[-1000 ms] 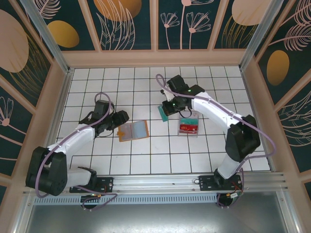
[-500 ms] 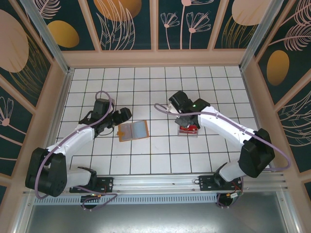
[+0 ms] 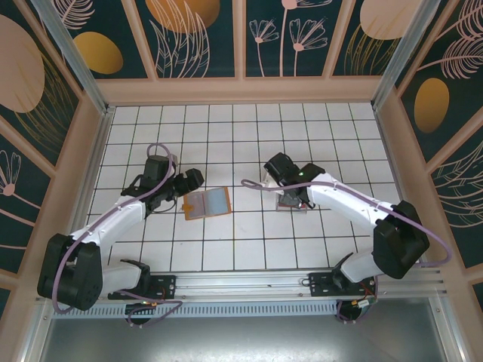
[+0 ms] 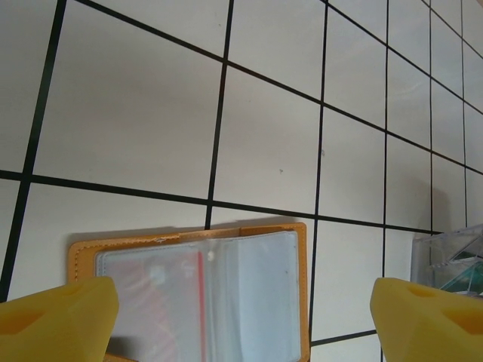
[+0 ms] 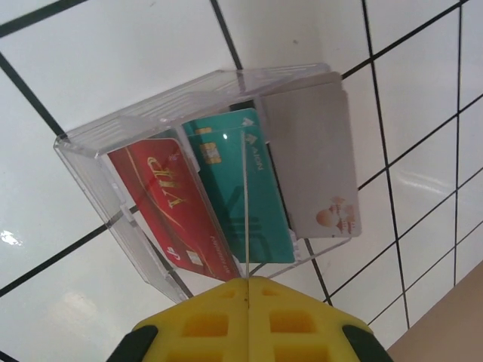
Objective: Take the credit cards out of the card holder
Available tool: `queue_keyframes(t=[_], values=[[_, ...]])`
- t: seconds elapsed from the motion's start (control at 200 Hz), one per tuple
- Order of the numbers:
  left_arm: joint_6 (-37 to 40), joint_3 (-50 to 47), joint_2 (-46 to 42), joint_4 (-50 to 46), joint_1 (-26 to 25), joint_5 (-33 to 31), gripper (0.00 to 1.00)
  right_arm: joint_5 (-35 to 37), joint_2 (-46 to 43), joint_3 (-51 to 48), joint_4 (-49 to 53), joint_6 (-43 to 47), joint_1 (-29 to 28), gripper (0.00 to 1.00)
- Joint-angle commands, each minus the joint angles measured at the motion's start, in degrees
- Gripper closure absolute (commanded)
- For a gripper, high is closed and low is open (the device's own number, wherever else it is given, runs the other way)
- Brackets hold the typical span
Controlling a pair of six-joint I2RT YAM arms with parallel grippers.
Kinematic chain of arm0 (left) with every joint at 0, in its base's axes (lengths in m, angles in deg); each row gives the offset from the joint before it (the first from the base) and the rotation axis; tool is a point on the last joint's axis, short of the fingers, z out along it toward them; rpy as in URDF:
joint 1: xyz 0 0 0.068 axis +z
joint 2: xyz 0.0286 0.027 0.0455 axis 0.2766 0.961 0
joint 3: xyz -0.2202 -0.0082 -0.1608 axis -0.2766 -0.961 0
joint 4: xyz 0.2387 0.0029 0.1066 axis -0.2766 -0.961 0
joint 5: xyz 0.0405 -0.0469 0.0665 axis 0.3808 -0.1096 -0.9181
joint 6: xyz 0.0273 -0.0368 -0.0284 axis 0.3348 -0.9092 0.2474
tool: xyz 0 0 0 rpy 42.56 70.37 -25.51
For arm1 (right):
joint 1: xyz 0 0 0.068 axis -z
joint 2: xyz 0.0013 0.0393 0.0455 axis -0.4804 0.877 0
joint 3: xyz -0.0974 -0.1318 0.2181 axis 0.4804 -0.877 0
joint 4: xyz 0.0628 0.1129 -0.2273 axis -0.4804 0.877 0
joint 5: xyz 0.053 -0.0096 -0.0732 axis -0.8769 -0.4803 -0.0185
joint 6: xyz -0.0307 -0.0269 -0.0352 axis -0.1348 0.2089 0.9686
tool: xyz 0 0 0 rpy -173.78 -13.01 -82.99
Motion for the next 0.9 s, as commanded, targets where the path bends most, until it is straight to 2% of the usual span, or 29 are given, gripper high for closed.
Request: queue_keyframes(t=[0.0,0.175,0.22,0.31,0.345,0.365,0.475,0.671,0.781,0.896], values=[[0.4,-0.7,-0.8,0.9,0.0,0.3,0.13,0.9,-0.7,-1.2,-0.8,1.5,-0.5,1.0],[0.3,-1.3,-1.7,0.9,0.0,0.3,0.13,4.6,0.7,-2.7,-5.0,2.1,-0.6,1.0],[0.2,-1.6,-2.1,0.8,0.0,0.3,0.13,6.0,1.0,-2.8,-6.4,2.3,-0.5,0.95],[-0.1,-2.2,-2.8,0.9,0.0,0.1,0.13,8.4,1.8,-2.8,-8.2,2.7,0.1,0.94],[-0.1,-2.5,-3.0,0.9,0.0,0.1,0.13,9.8,2.0,-3.1,-9.4,2.8,0.4,0.79],[-0.2,-2.5,-3.1,0.9,0.0,0.1,0.13,10.7,2.1,-3.3,-10.3,2.9,0.5,0.73],[-0.4,-3.1,-3.4,0.8,0.0,0.2,0.13,11.4,2.7,-2.1,-11.7,1.6,1.2,0.72],[-0.5,-3.5,-4.0,0.2,0.1,-0.2,0.13,5.7,2.4,3.8,-10.6,-6.3,1.5,0.7],[-0.8,-4.0,-4.0,0.0,0.0,-0.6,0.17,-1.1,2.6,8.5,-9.9,-15.0,1.3,0.69],[-1.5,-4.3,-3.8,-0.5,0.0,-1.6,0.28,-10.6,2.7,11.4,-12.0,-26.0,0.7,0.71]])
